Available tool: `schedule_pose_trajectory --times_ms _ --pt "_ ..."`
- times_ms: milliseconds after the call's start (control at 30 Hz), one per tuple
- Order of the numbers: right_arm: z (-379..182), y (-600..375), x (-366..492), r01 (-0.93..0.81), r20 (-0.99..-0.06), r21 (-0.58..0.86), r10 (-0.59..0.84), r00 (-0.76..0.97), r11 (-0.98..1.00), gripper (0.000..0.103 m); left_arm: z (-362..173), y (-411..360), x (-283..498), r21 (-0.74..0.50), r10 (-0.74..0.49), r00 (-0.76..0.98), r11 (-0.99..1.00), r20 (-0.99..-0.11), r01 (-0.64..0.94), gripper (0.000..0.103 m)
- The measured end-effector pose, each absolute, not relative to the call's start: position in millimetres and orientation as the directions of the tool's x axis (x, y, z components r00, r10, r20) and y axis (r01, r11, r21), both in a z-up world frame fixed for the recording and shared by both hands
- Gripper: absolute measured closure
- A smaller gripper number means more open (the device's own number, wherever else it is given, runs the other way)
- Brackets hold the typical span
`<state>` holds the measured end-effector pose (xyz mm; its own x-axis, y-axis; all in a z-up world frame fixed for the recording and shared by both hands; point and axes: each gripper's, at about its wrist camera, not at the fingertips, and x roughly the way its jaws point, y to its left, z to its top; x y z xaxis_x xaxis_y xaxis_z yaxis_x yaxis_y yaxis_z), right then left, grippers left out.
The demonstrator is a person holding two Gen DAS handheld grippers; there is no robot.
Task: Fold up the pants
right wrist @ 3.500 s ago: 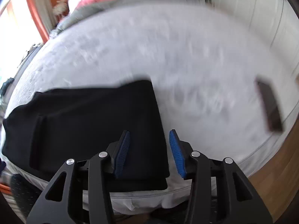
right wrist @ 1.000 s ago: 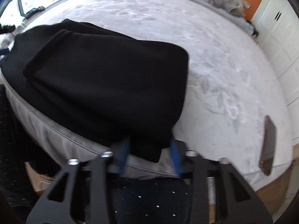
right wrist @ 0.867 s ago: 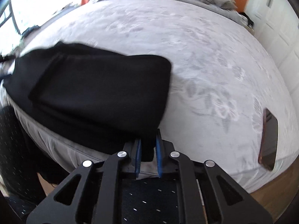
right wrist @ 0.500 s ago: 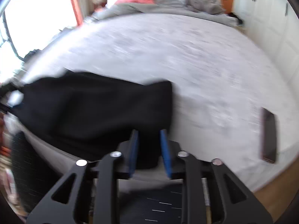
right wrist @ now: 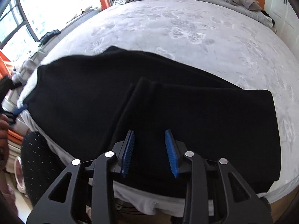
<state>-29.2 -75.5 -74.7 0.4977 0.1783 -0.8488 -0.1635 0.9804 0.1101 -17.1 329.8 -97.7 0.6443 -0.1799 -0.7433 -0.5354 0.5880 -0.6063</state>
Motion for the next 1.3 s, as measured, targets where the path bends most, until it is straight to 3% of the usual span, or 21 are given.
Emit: schedule_pose_trajectory --times_ms 100,300,333,400,433,567,733,800,867,900,967,1067,1100,1167,1200,1300 --pt "-55.3 -75.3 -29.7 -0.145 -0.826 0.100 0.163 0.540 0.984 0.049 -99.9 350.7 -30.9 -0.614 -0.097 0.676 0.529 -0.730 -0.587 0.018" --pt "-46.6 -70.0 -34.2 -0.128 -0.825 0.095 0.150 0.544 0.987 0.048 -121.1 364.4 -9.3 -0.609 -0.107 0.651 0.492 -0.752 -0.623 0.014" --pt "-47.2 -70.4 -31.8 -0.125 -0.828 0.093 0.147 0.542 0.988 0.048 -126.0 368.4 -4.9 -0.606 -0.110 0.648 0.497 -0.754 -0.621 0.019" --pt "-46.1 -72.6 -33.5 -0.118 -0.824 0.100 0.149 0.546 0.988 0.045 -119.7 363.7 1.4 -0.543 -0.048 0.622 0.543 -0.781 -0.640 0.050" --pt "-44.4 -76.4 -35.3 -0.113 -0.821 0.105 0.150 0.551 0.988 0.041 -112.2 357.9 6.0 -0.508 -0.032 0.608 0.585 -0.794 -0.632 0.088" --pt "-38.8 -99.7 -40.0 -0.076 -0.802 0.117 0.140 0.581 0.990 0.038 -45.0 304.4 7.0 -0.471 -0.032 0.696 0.758 -0.717 -0.451 0.092" --pt "-25.9 -144.5 -47.0 0.000 -0.765 0.150 0.116 0.634 0.989 0.038 47.8 156.7 6.9 -0.428 -0.250 0.777 0.903 -0.578 -0.027 0.092" --pt "-21.9 -166.9 -52.6 0.039 -0.750 0.161 0.097 0.654 0.986 0.038 54.8 94.2 5.7 -0.415 -0.349 0.742 0.904 -0.573 0.106 0.092" --pt "-20.7 -188.9 -59.2 0.080 -0.746 0.156 0.064 0.663 0.984 0.034 37.6 30.0 6.3 -0.407 -0.431 0.660 0.891 -0.615 0.203 0.081" --pt "-21.9 -203.2 -63.9 0.109 -0.748 0.148 0.039 0.663 0.983 0.033 21.9 4.3 6.6 -0.408 -0.458 0.610 0.883 -0.646 0.232 0.078" --pt "-27.1 -227.9 -71.2 0.146 -0.762 0.145 0.017 0.647 0.979 0.033 -26.8 -47.2 7.5 -0.409 -0.479 0.469 0.878 -0.742 0.249 0.054" --pt "-32.8 -250.3 -82.5 0.164 -0.783 0.157 0.022 0.621 0.974 0.033 -70.4 -76.4 -12.4 -0.404 -0.459 0.372 0.888 -0.807 0.220 0.054" --pt "-32.8 -253.6 -85.6 0.155 -0.783 0.167 0.035 0.621 0.974 0.033 -75.3 -77.2 -20.6 -0.413 -0.468 0.365 0.883 -0.805 0.222 0.050" --pt "-33.2 -255.1 -89.5 0.125 -0.777 0.206 0.085 0.624 0.970 0.033 -78.0 -72.3 -39.5 -0.417 -0.481 0.372 0.876 -0.794 0.242 0.028" --pt "-34.5 -252.4 -87.7 0.092 -0.770 0.254 0.144 0.621 0.963 0.032 -78.0 -67.2 -49.6 -0.403 -0.468 0.378 0.883 -0.799 0.242 0.024" --pt "-43.8 -240.5 -72.0 0.017 -0.752 0.371 0.289 0.592 0.929 0.024 -75.8 -40.6 -69.0 -0.367 -0.432 0.399 0.901 -0.809 0.232 0.022"
